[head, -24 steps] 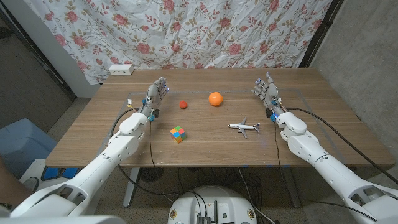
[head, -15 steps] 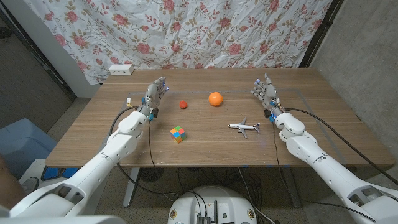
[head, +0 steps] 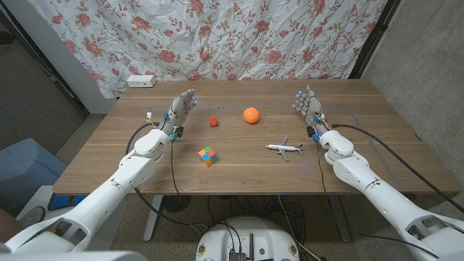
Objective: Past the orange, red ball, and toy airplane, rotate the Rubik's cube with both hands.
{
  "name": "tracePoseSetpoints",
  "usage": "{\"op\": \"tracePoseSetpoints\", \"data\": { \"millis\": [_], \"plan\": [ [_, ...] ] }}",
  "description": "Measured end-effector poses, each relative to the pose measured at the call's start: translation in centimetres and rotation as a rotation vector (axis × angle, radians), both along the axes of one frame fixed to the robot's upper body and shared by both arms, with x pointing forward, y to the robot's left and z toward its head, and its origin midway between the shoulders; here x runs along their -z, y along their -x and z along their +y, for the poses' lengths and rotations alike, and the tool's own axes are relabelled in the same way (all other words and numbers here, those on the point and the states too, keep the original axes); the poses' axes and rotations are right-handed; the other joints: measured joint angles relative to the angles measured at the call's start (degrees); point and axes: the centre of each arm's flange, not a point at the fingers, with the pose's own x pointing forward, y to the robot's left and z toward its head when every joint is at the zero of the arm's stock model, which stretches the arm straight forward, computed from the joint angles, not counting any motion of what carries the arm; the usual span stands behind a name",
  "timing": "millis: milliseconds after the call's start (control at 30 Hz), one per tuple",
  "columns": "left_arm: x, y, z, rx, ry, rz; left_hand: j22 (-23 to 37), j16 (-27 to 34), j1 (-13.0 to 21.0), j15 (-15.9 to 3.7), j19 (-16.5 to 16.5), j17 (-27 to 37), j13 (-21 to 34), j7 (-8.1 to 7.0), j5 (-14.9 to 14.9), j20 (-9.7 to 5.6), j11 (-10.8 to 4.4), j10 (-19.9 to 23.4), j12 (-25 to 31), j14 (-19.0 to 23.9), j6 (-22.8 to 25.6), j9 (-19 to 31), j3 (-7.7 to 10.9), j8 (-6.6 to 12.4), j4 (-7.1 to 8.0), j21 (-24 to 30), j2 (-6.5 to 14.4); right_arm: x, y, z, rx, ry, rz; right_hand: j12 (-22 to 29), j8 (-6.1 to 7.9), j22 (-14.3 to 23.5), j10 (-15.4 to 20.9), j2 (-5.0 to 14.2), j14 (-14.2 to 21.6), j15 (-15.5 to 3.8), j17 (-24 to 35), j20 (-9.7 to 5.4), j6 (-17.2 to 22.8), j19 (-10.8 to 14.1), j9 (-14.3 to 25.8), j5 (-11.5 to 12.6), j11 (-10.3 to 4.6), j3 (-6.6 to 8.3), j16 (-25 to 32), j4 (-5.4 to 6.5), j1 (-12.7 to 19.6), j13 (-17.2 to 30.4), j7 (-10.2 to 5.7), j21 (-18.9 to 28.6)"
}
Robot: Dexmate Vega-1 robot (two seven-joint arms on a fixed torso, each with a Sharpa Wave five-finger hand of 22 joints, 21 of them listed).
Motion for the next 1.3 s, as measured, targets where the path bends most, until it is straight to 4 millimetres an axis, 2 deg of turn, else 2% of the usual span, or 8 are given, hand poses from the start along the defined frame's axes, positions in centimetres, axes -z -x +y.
{"op": "tracePoseSetpoints", "data": {
  "millis": [367, 567, 600, 667, 867, 1100, 1300],
  "plan": [
    [-0.1, 2.1, 0.5, -0.011, -0.067, -0.012, 0.0, 0.0, 0.59, -0.68, 0.41, 0.01, 0.0, -0.15, 0.0, -0.41, -0.72, 1.73, 0.49, 0.76, 1.91, 0.0, 0.2, 0.0, -1.37, -0.01, 0.14, 0.5, 0.6, -0.2, 0.013, 0.0, -0.006, 0.0, 0.0, -0.01, 0.0, 0.53, 0.0, 0.0, -0.27, -0.22, 0.25, 0.22, 0.0, 0.45, 0.0, 0.33, 0.0, -0.34, 0.53, 0.0, 0.26, 0.22],
    [0.0, 2.2, 0.5, -0.018, -0.083, -0.009, -0.01, 0.0, 0.81, -0.53, 1.27, 0.01, -0.05, -0.33, 0.0, -0.64, -1.63, 2.66, 0.49, 1.52, 3.25, -0.01, 0.15, 0.0, -2.54, -0.01, 0.36, 0.9, 0.9, -0.3, 0.013, 0.0, -0.004, 0.0, 0.0, -0.01, -0.01, 0.53, 0.0, 0.0, -0.27, -0.31, 0.31, 0.32, 0.0, 0.45, 0.0, 0.48, 0.0, -0.49, 0.53, -0.01, 0.31, 0.22],
    [-0.3, 3.3, 0.8, -0.015, -0.117, -0.023, -0.01, 0.0, 0.97, -0.62, 1.34, 0.01, -0.11, -0.44, 0.0, -0.71, -1.64, 2.66, 0.49, 1.86, 3.51, -0.01, 0.09, 0.0, -2.8, -0.01, 0.52, 0.9, 0.9, -0.4, 0.02, -0.006, -0.007, 0.0, 0.0, -0.01, -0.01, 0.53, 0.0, 0.0, -0.27, -0.31, 0.31, 0.32, -0.01, 0.45, 0.0, 0.48, 0.0, -0.49, 0.53, -0.01, 0.31, 0.22],
    [-0.4, 3.7, 0.9, -0.015, -0.132, -0.026, -0.01, 0.01, 1.05, -0.7, 1.41, 0.01, -0.16, -0.48, -0.21, -0.78, -1.85, 3.29, 0.49, 1.95, 4.02, -0.01, 0.13, 0.0, -3.22, -0.01, 0.59, 0.9, 1.0, -0.4, 0.021, -0.007, -0.007, 0.0, 0.0, -0.01, -0.01, 0.53, 0.0, 0.0, -0.27, -0.31, 0.31, 0.32, -0.01, 0.45, 0.0, 0.48, 0.0, -0.49, 0.53, -0.01, 0.31, 0.22],
    [-0.6, 4.6, 1.2, -0.015, -0.178, -0.033, -0.01, 0.0, 2.32, -0.62, 2.17, 0.02, -0.16, -0.88, -0.47, -1.1, -2.47, 4.73, 0.49, 2.91, 5.52, -0.01, 0.19, 0.0, -5.32, -0.25, 0.9, 1.0, 1.4, -0.6, 0.032, -0.005, -0.013, 0.0, 0.0, -0.01, -0.01, 0.53, 0.0, 0.0, -0.26, -0.31, 0.3, 0.32, -0.01, 0.45, 0.0, 0.47, 0.0, -0.49, 0.53, -0.01, 0.31, 0.22],
    [-0.9, 5.7, 1.5, -0.018, -0.246, -0.045, -0.01, 0.0, 4.21, -0.66, 3.23, 0.02, -0.15, -1.64, -0.89, -1.17, -3.47, 6.96, 0.49, 4.57, 8.61, -0.01, 0.72, 0.44, -9.1, -0.25, 1.79, 1.2, 1.9, -0.7, 0.052, -0.005, -0.011, 0.0, 0.0, -0.01, -0.01, 0.53, 0.0, 0.0, -0.26, -0.31, 0.3, 0.32, -0.01, 0.45, 0.0, 0.64, 0.0, -0.66, 0.53, -0.01, 0.31, 0.22],
    [-1.3, 6.6, 1.8, -0.021, -0.322, -0.063, -0.15, 0.0, 5.11, -0.64, 4.21, 0.02, -0.15, -2.05, -1.12, -1.53, -4.4, 7.88, 0.49, 5.2, 9.22, -0.01, 0.93, 0.44, -10.89, -0.25, 1.64, 1.3, 2.2, -0.8, 0.065, -0.006, -0.011, 0.0, 0.0, -0.01, -0.01, 0.53, -0.01, 0.0, -0.26, -0.3, 0.3, 0.32, -0.01, 0.45, 0.0, 0.71, 0.0, -0.73, 0.53, -0.02, 0.31, 0.22]
  ]
}}
